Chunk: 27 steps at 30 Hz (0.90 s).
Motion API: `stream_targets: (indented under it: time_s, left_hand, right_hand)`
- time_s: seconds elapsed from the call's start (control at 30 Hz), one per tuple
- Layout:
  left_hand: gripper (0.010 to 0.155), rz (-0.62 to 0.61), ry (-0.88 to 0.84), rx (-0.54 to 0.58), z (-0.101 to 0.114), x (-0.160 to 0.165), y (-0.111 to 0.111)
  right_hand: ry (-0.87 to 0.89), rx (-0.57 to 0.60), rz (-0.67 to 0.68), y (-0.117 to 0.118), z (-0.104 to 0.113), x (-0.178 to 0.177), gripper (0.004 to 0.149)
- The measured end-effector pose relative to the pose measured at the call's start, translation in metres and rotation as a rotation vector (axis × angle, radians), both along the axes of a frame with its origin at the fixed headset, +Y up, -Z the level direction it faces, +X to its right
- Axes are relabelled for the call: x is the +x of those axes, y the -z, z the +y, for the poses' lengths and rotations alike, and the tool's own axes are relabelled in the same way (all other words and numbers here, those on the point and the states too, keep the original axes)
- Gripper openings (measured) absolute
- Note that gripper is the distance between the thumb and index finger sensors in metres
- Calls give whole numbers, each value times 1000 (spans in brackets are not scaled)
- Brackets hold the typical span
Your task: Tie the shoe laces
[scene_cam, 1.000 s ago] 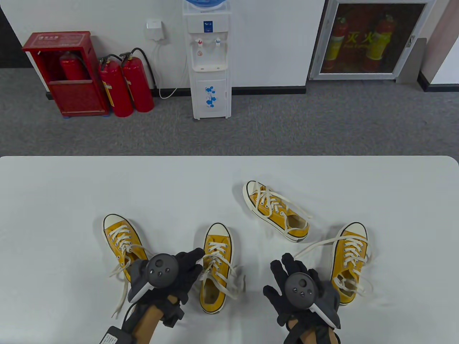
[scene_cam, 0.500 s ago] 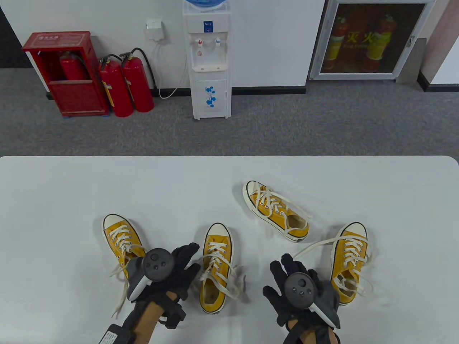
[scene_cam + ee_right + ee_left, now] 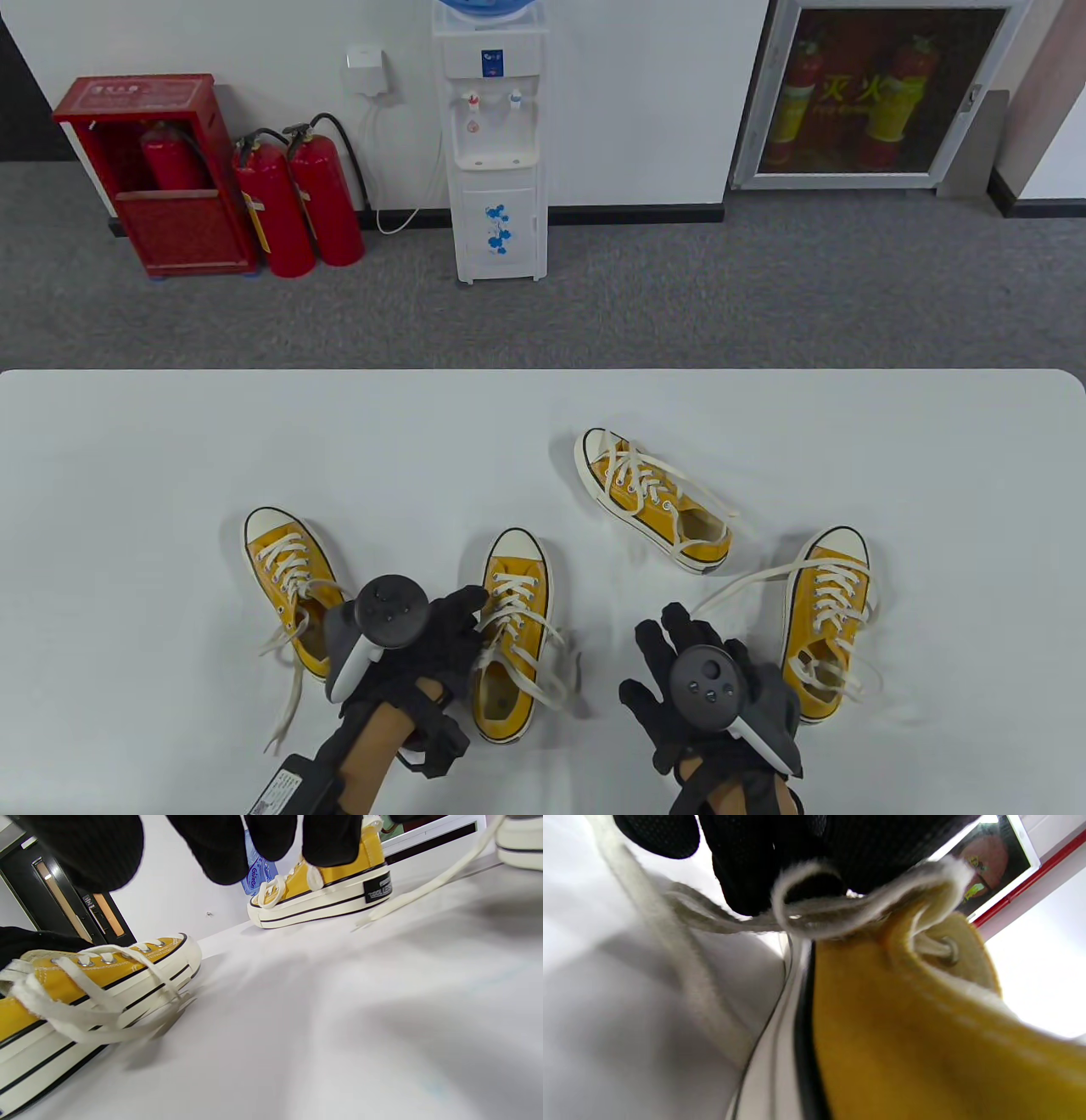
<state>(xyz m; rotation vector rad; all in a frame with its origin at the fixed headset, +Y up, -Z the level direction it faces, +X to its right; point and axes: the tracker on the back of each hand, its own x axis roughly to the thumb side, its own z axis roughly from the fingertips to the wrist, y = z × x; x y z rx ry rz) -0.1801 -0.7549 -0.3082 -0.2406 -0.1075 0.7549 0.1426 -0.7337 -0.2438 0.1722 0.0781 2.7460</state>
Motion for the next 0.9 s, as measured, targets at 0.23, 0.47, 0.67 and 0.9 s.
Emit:
stream_targets:
  time_s: [0.23,0.47,0.67,0.9]
  left_hand:
    - [56,1,-129,6,11,-17,-3]
    - [58,74,-391,70,24,-43,-6]
    - [63,135,-720,108,36,-58,-8]
    - [64,125,-937,121,49,-72,-11]
  right_hand:
    - [2,-1,2,0,0,0,77]
    - [5,-1,1,0,-1,1,77]
    - [7,-1,1,1,-1,1,77]
    - [13,0,-3,1,-1,2,76]
